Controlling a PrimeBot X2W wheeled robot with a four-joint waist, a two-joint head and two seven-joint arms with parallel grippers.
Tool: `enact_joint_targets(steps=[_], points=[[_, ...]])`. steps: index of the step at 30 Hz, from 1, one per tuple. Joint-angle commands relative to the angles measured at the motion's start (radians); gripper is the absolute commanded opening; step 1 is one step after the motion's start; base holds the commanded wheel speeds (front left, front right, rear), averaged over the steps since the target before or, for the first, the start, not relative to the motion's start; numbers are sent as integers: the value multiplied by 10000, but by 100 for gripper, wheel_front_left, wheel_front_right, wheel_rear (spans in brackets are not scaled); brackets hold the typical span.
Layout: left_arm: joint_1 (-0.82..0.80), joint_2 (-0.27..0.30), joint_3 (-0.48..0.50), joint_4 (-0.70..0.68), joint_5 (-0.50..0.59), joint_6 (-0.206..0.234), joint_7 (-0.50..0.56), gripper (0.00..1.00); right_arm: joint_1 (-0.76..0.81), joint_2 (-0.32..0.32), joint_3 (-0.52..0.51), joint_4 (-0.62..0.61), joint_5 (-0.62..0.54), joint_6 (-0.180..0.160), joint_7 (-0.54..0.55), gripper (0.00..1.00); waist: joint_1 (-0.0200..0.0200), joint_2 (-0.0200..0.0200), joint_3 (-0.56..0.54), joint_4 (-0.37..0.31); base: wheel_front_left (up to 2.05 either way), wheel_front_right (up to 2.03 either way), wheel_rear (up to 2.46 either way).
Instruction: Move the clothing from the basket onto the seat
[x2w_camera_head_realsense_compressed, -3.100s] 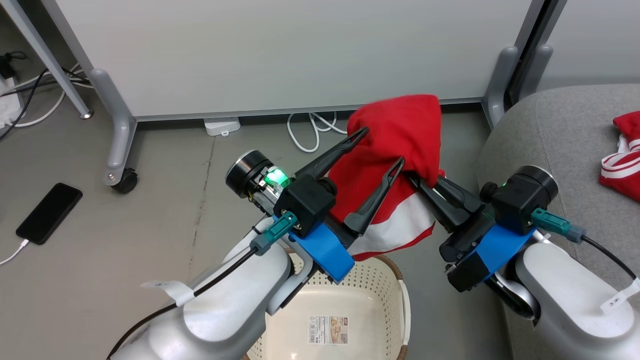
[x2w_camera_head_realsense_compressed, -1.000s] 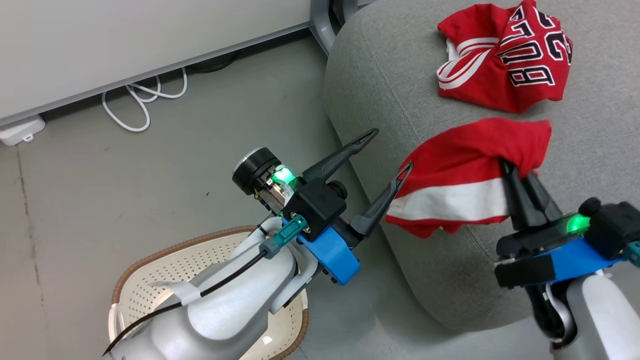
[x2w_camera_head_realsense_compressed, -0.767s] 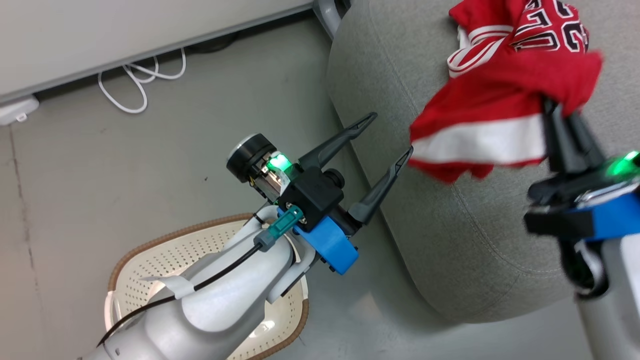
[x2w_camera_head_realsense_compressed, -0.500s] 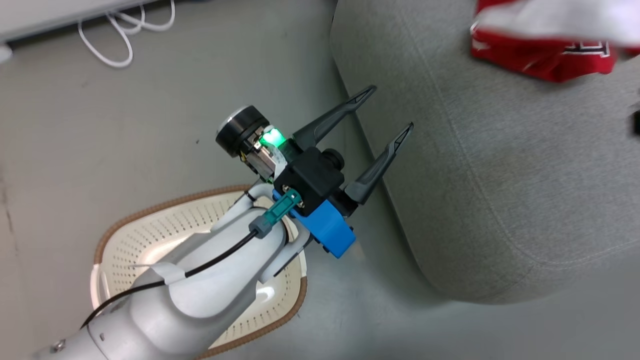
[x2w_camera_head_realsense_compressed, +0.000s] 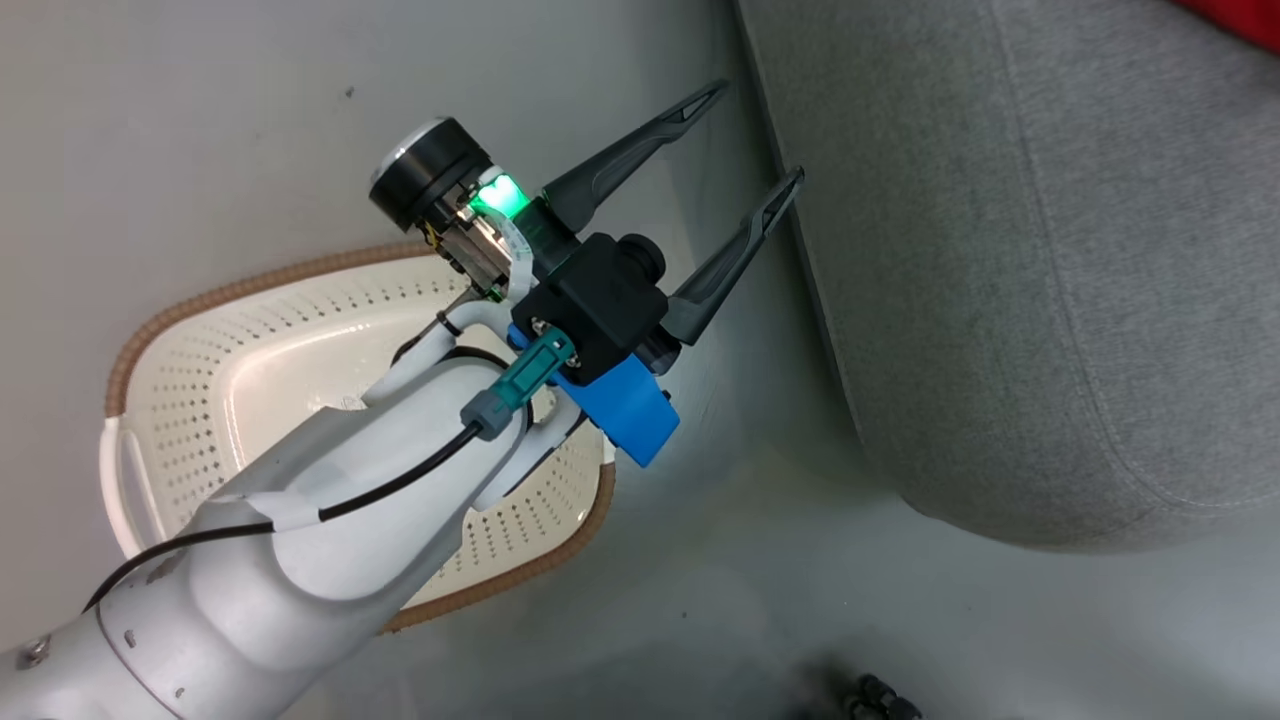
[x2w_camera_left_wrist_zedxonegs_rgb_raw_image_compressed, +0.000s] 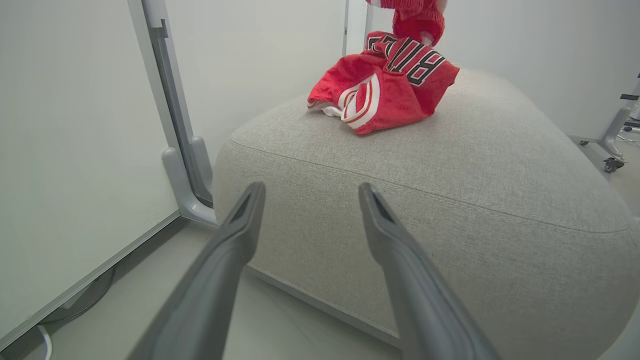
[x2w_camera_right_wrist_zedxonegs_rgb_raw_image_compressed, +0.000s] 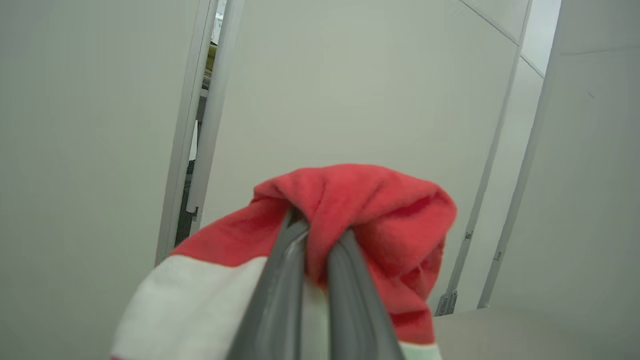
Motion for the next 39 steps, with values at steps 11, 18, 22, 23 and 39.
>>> enact_joint_targets(steps=[11, 18, 22, 23, 39], points=[[-474, 174, -22, -330, 188, 51, 160, 100, -155, 268, 442, 2810, -52, 2, -43, 0, -3, 0, 1109, 109, 0, 0, 0], [-556, 97, -35, -265, 114, 92, 29, 100, 315, 481, 512, 3830, 41, 2, -42, 0, -3, 0, 1158, 244, 0, 0, 0], [-454, 100, 6, -158, 60, 158, -121, 100, 486, 614, 349, 3718, 138, 3, -43, 100, -3, 0, 972, 278, 0, 0, 0], [-411, 93, 25, -132, 60, 193, -182, 100, 560, 714, 368, 3674, 208, 3, -42, 100, -3, 0, 898, 284, 0, 0, 0], [1156, -357, 722, 552, -640, 844, -1005, 100, 3848, 1836, 518, 543, -1004, 3, -42, 100, -3, 0, -1793, 518, 0, 0, 0]])
